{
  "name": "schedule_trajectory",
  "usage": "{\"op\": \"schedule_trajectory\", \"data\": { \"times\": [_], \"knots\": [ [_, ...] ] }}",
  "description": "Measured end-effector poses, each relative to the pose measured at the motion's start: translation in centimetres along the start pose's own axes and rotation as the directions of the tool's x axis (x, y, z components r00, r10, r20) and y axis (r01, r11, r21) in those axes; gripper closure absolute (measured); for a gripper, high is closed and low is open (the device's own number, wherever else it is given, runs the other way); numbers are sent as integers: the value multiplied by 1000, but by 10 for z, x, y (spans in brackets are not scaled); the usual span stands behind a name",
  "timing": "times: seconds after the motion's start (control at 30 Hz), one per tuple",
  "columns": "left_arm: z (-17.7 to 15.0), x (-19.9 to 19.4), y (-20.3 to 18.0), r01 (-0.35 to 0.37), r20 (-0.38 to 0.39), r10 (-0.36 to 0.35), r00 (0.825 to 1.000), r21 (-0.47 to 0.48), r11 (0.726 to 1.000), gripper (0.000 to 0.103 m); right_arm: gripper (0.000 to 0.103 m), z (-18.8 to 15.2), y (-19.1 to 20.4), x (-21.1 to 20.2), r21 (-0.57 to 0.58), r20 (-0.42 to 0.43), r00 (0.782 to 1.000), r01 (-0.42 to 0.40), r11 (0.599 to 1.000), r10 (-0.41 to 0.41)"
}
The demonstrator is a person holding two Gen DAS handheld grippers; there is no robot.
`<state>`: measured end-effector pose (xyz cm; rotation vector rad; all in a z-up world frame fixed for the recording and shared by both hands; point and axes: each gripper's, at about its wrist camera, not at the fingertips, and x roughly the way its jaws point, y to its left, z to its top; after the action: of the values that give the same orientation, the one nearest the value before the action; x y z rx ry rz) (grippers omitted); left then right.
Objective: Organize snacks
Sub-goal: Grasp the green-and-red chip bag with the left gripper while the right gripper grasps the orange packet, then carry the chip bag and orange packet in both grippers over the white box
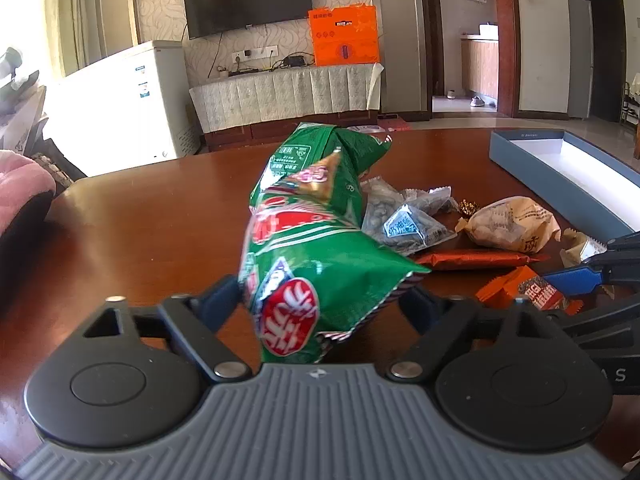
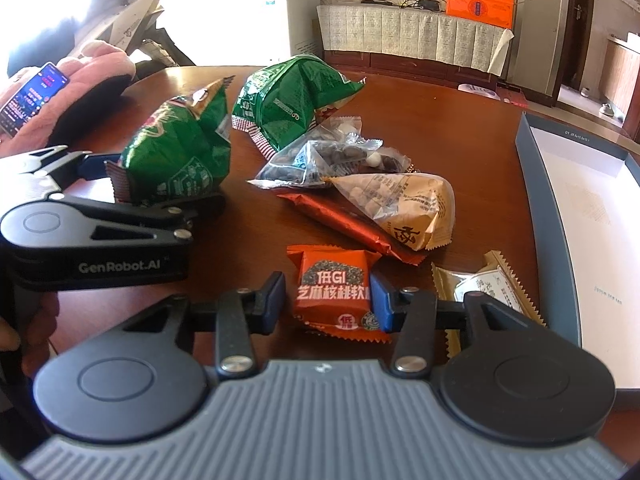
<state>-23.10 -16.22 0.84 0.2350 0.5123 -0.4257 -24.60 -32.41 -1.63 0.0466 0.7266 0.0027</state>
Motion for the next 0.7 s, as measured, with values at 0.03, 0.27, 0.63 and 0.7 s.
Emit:
{"op": "schedule_trajectory", "data": {
  "times": [0.03,0.27,0.63,0.7],
  "knots": [
    [0,0,0,4,3,-4,1000,1,1000,26,56,0,1,0,-5,-1,1000,2,1000,-2],
    [0,-3,-1,29,16,-29,999,7,1000,41,63,-1,2,-2,-16,-5,1000,-6,1000,6],
    [-1,-9,4,-9,29,10,1000,-8,1000,45,63,1,-6,-15,5,23,1000,-14,1000,13],
    [0,-9,4,-14,30,14,999,-8,1000,45,63,1,-7,-17,9,29,999,-16,1000,16]
  ]
}}
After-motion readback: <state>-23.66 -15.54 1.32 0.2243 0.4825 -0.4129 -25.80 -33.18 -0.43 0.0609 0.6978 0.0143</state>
